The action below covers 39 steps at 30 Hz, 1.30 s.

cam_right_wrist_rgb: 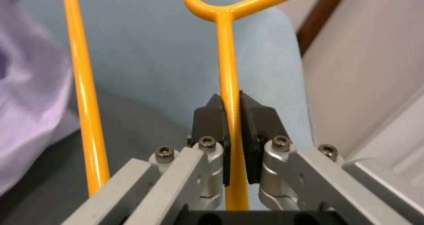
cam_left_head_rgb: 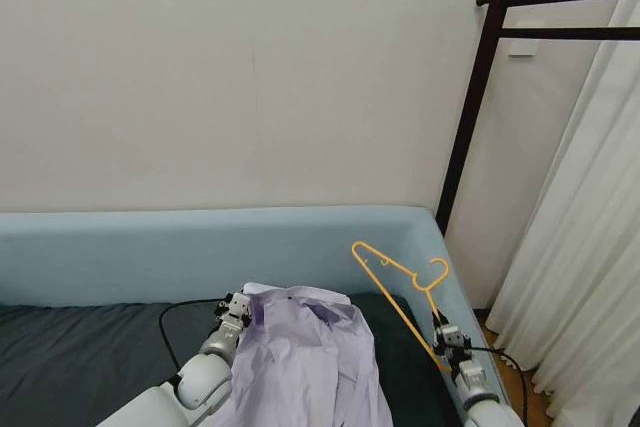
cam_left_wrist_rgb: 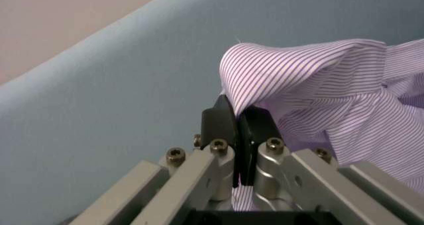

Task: Pick up the clothes from the sofa and hang them on the clothes hanger.

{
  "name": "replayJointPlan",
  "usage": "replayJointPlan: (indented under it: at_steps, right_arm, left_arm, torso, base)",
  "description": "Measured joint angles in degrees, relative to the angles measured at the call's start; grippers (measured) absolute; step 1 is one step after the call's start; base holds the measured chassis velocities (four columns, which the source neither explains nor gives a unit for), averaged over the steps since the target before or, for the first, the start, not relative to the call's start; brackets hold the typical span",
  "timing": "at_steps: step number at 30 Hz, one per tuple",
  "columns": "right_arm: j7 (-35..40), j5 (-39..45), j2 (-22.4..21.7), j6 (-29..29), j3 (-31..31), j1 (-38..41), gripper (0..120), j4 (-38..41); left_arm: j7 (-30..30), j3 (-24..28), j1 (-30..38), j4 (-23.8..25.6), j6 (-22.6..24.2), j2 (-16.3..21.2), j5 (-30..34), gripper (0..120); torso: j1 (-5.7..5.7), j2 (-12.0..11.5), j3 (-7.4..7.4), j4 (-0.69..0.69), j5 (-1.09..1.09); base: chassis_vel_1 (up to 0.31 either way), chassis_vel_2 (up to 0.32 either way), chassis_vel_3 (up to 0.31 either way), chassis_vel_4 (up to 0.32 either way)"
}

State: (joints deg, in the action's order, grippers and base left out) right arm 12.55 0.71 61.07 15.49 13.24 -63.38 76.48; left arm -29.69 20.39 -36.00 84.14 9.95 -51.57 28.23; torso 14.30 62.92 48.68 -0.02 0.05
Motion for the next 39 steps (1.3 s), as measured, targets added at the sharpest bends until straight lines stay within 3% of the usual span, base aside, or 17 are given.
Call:
replayJointPlan:
  at_steps: [8, 12, 16, 17, 23, 39]
  right_arm:
    - [2.7, -22.0, 2.5, 10.5, 4.7, -8.1, 4, 2.3]
    - [3.2, -29.2, 2.8, 13.0, 4.4, -10.3, 4, 5.0]
    - [4.6, -31.3, 3.0, 12.8, 2.0, -10.5, 4, 5.4]
    - [6.4, -31.9, 3.6, 10.6, -1.7, -9.3, 4, 4.6]
    - [9.6, -33.7, 6.8, 7.5, -8.0, -2.6, 4, 0.5]
    - [12.2, -35.7, 11.4, 3.6, -14.5, 2.9, 4, -5.4]
  left_arm:
    - [-0.1, 0.5, 0.9, 0.7, 1.1, 0.3, 0.4, 0]
    - [-0.3, 0.4, 0.8, 1.4, 1.9, 0.3, 0.9, 0]
    - [-0.3, 0.1, 0.7, 2.3, 2.4, 0.2, 1.1, 0]
    - [-0.3, -1.5, 0.4, 3.3, 3.2, -0.3, 1.6, 0]
    - [-0.2, -1.6, 0.2, 4.1, 3.5, 0.6, 1.9, 0]
    - [-0.6, -1.2, -2.0, 5.6, 3.9, 0.4, 0.1, 0]
  torso:
    - [0.0, 0.0, 0.0, 0.0, 0.0]
    - [0.0, 0.0, 0.0, 0.0, -0.01]
    - [0.0, 0.0, 0.01, 0.0, -0.01]
    - [0.0, 0.0, 0.01, -0.02, -0.01]
    - [0.01, 0.0, 0.01, 0.02, 0.0]
    - [0.0, 0.0, 0.02, 0.0, 0.0]
  base:
    - [0.0, 0.0, 0.0, 0.0]
    - [0.0, 0.0, 0.0, 0.0]
    - [0.0, 0.0, 0.0, 0.0]
    - [0.0, 0.0, 0.0, 0.0]
    - [0.0, 0.0, 0.0, 0.0]
    - [0.0, 0.0, 0.0, 0.0]
